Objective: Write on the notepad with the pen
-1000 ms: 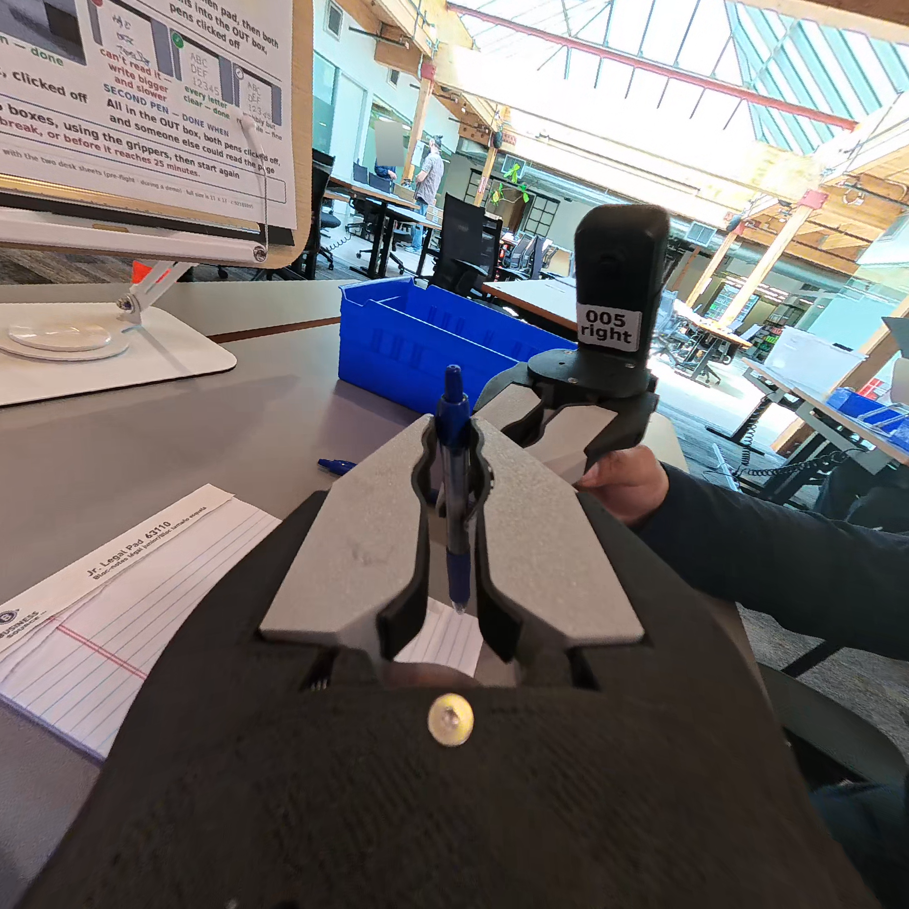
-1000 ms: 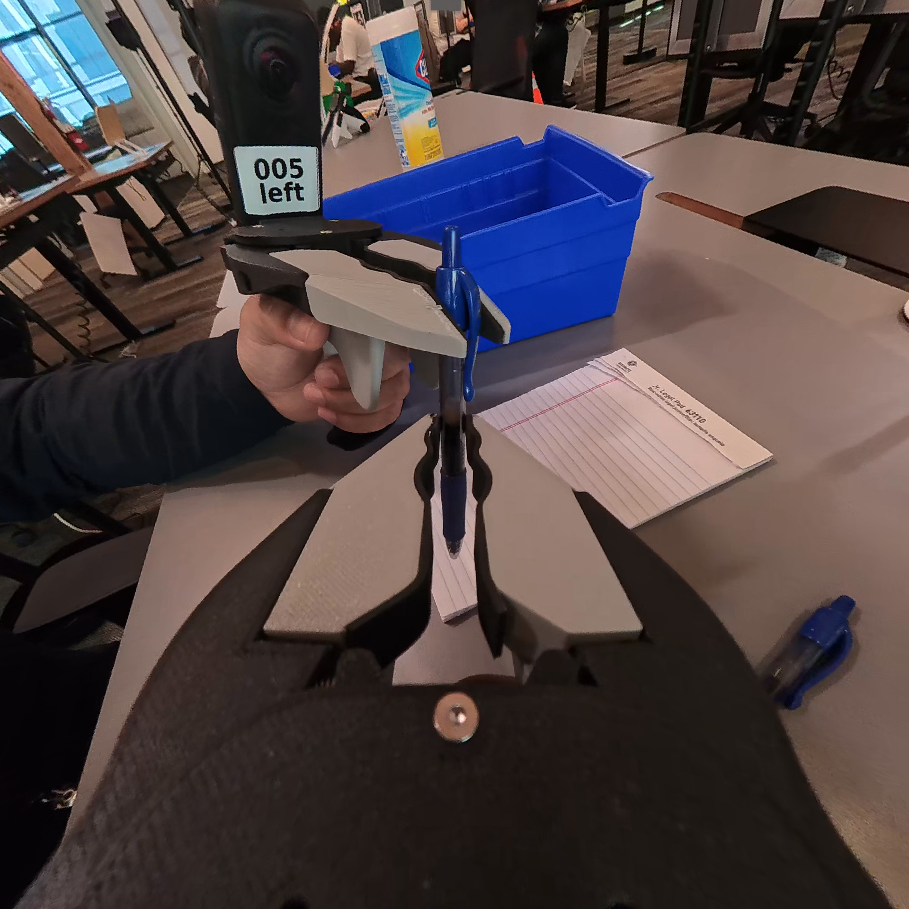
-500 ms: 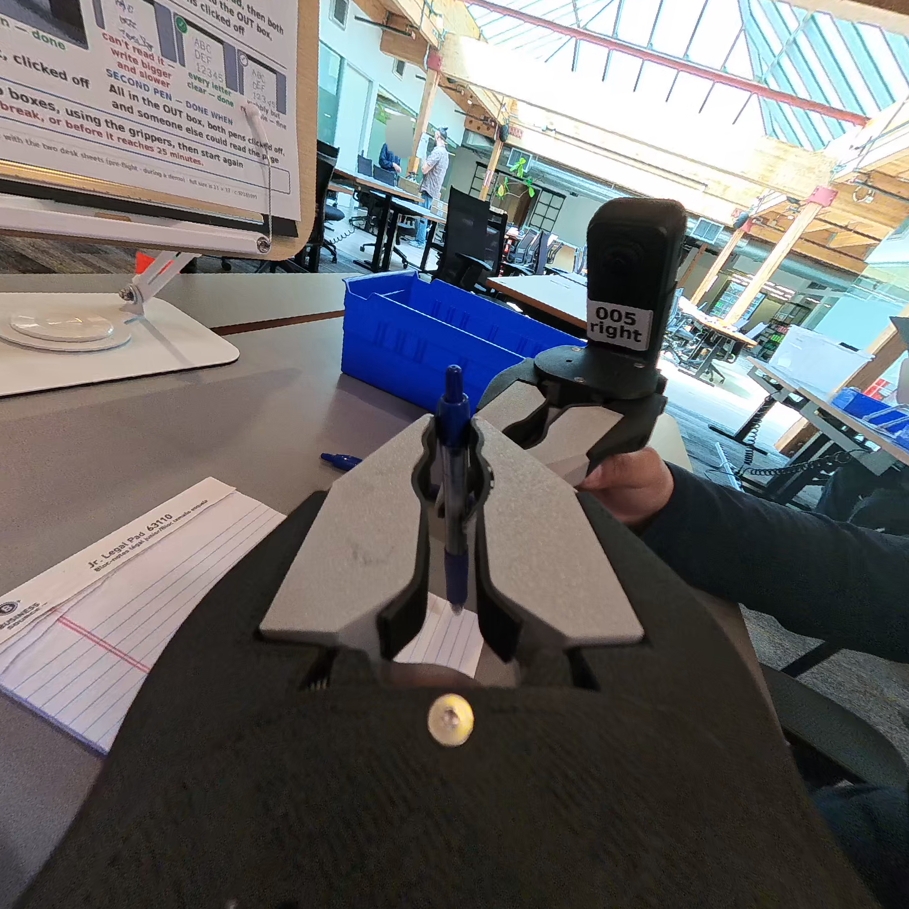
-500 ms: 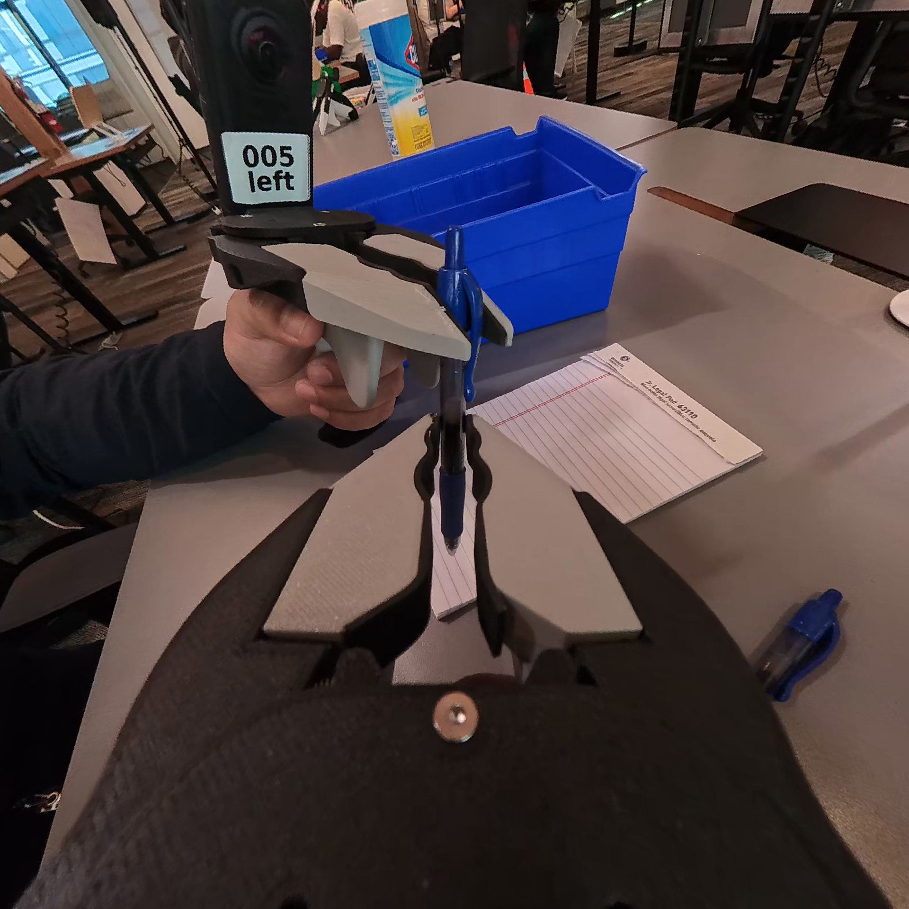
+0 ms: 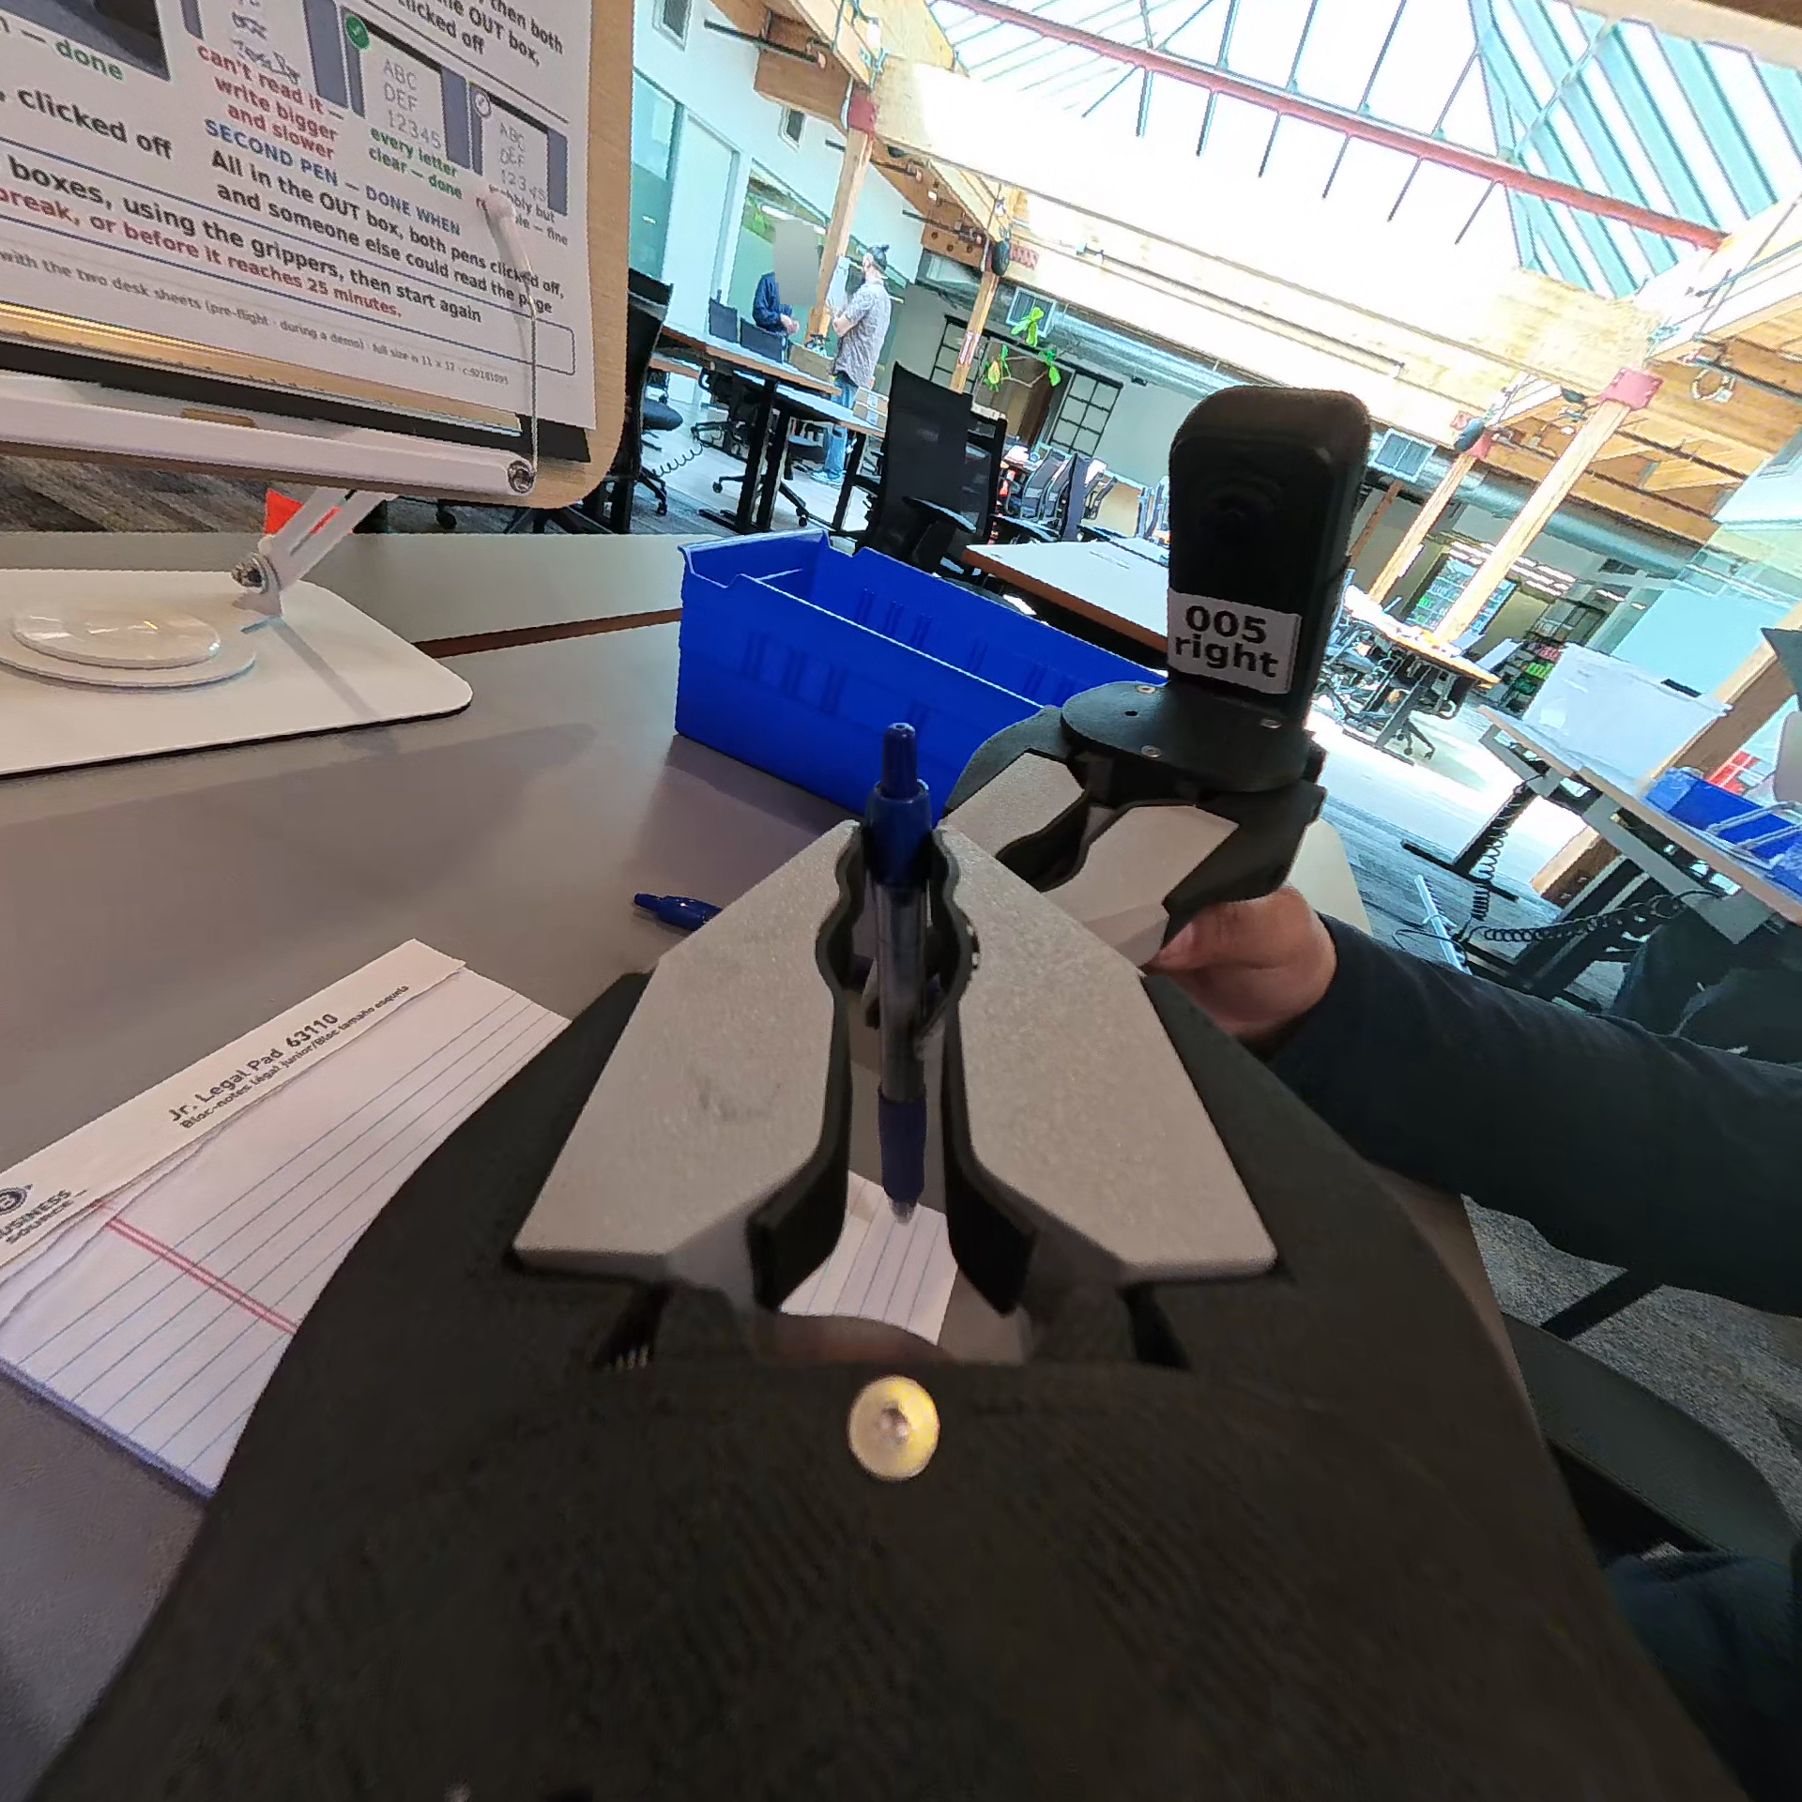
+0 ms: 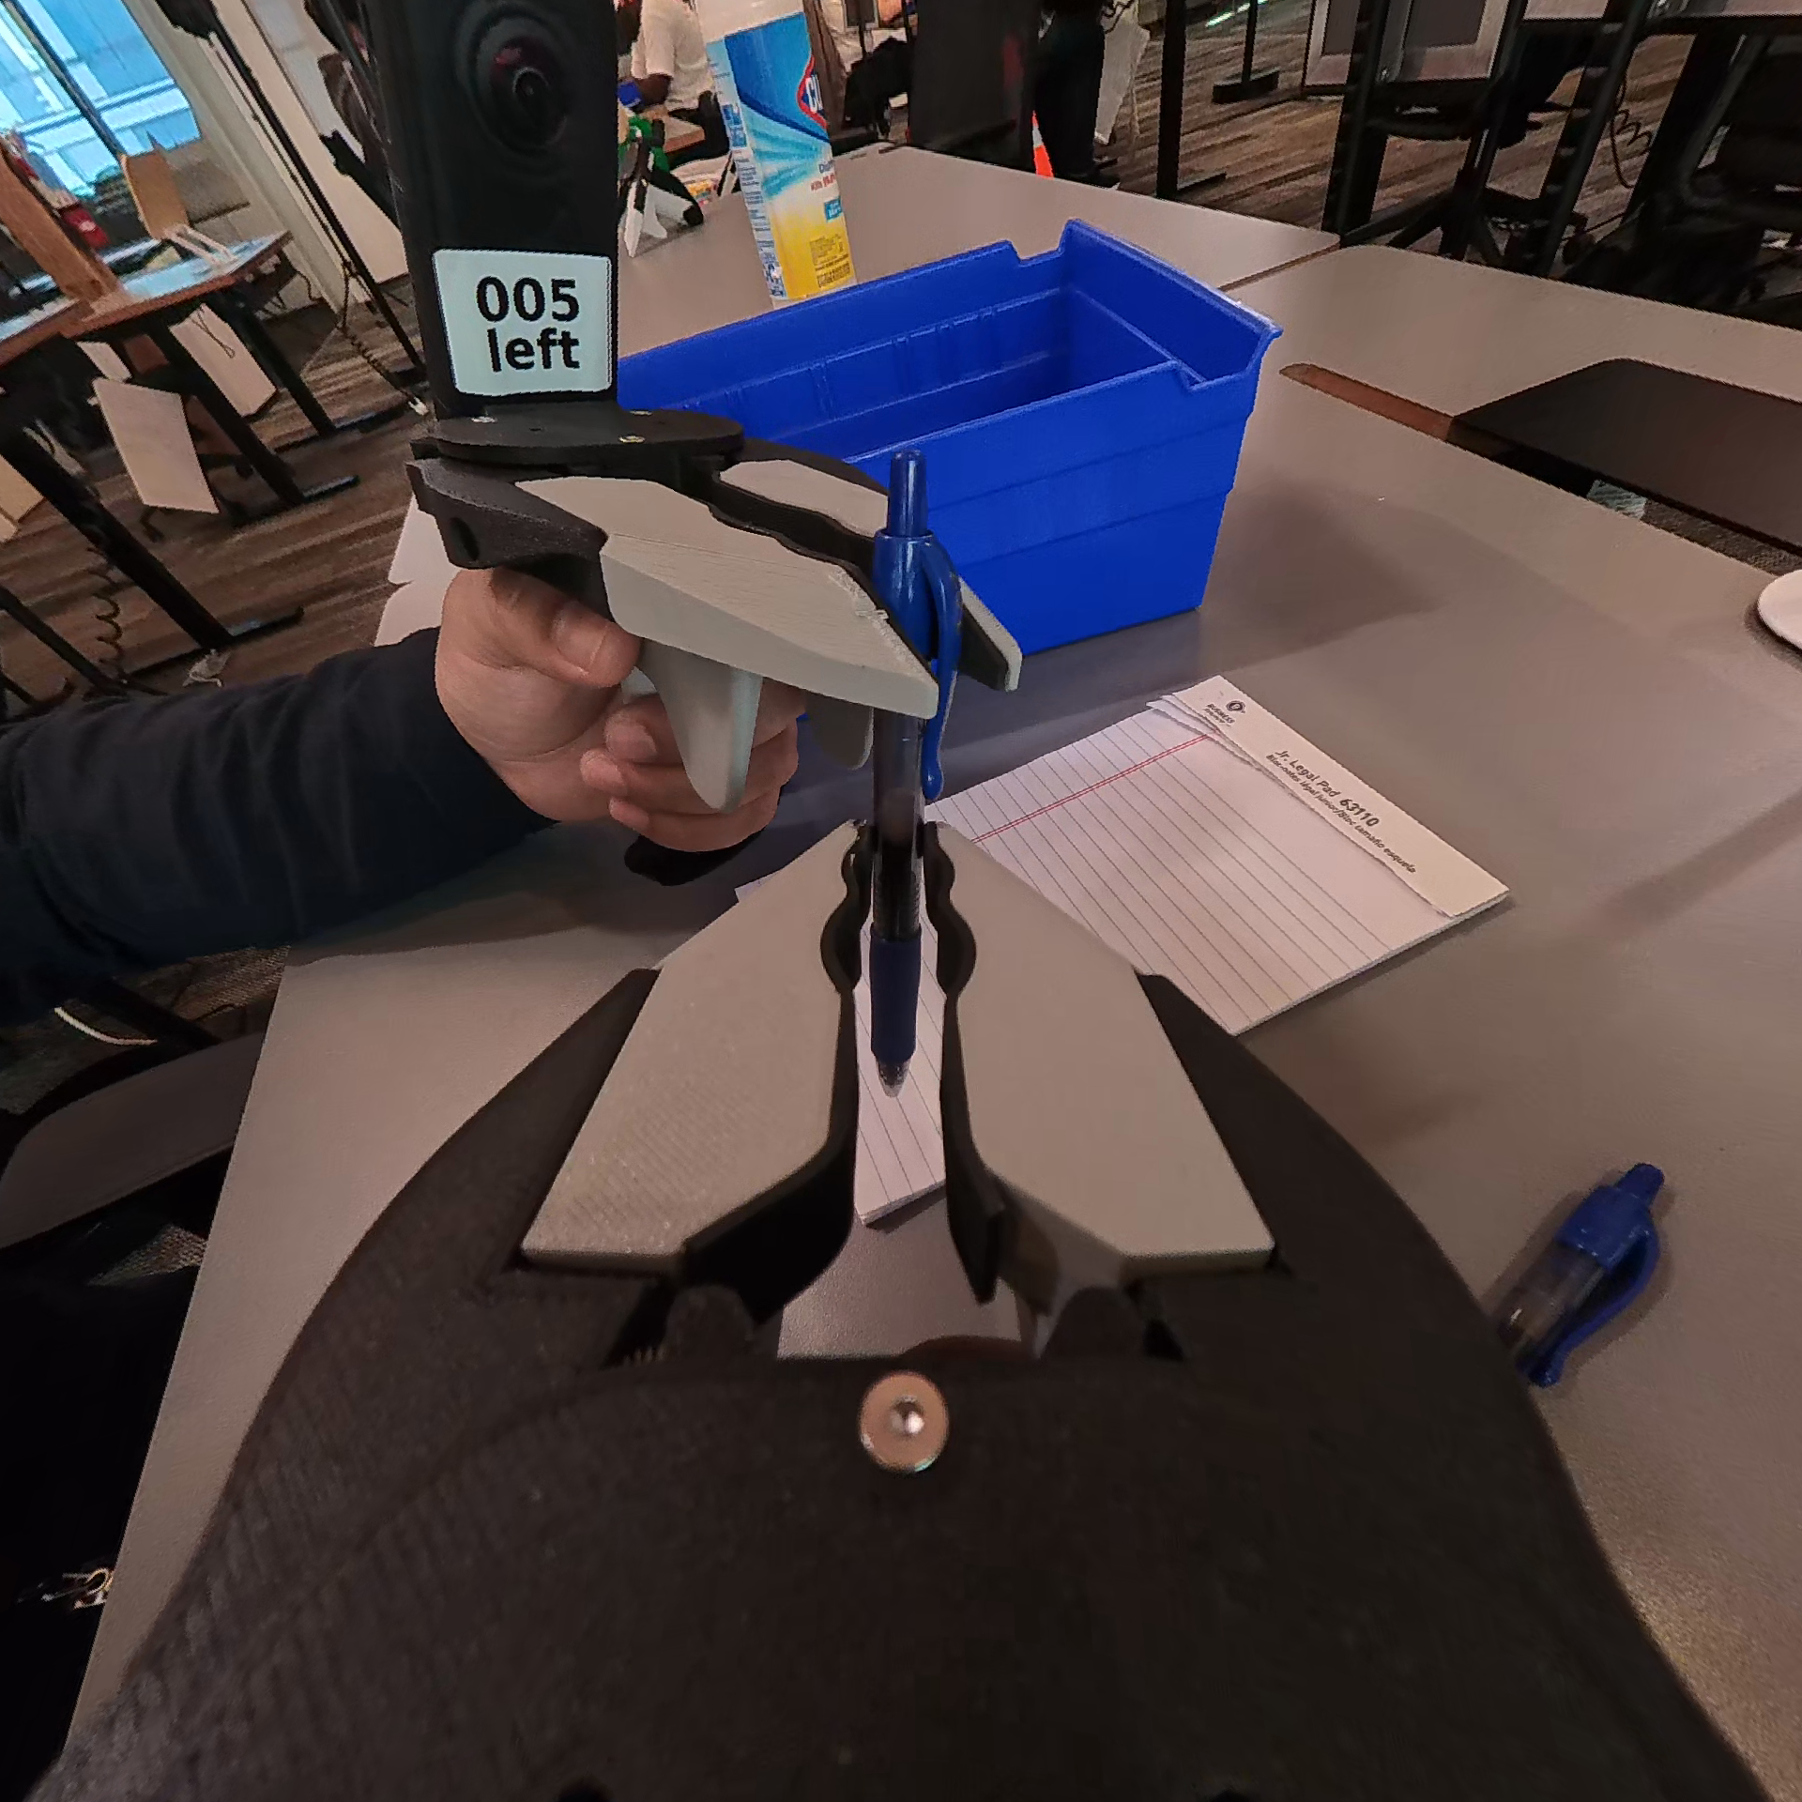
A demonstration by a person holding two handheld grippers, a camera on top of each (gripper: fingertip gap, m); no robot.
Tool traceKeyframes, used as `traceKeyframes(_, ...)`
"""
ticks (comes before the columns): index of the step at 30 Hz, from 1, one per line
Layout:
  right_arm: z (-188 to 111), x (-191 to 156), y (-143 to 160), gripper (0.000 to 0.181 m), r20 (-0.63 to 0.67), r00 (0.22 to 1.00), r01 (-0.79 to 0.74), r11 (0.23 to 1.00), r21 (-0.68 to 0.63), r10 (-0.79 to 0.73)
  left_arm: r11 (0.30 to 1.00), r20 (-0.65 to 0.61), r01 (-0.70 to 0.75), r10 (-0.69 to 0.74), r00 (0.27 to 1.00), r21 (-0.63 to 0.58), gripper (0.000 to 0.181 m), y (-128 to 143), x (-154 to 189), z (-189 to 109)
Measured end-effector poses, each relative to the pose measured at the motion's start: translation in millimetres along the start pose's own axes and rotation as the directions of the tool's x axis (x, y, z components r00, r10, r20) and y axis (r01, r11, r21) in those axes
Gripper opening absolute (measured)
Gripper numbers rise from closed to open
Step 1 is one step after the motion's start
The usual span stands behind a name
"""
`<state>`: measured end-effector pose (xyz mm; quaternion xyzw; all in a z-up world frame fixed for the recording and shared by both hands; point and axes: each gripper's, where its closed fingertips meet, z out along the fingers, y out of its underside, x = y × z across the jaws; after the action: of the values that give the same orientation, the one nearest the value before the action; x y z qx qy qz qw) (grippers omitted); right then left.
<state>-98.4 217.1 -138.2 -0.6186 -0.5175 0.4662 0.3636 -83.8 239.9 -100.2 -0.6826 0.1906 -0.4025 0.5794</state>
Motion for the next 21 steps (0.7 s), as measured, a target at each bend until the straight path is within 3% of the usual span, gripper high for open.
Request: traceKeyframes(21,1.8,0.3,2.2,0.006,-0.005,1.000,0.006,1.000,-0.013,-0.006,1.000,-0.015,0.025,-0.025,1.000,-0.007,0.010,3.9,1.2,3.2)
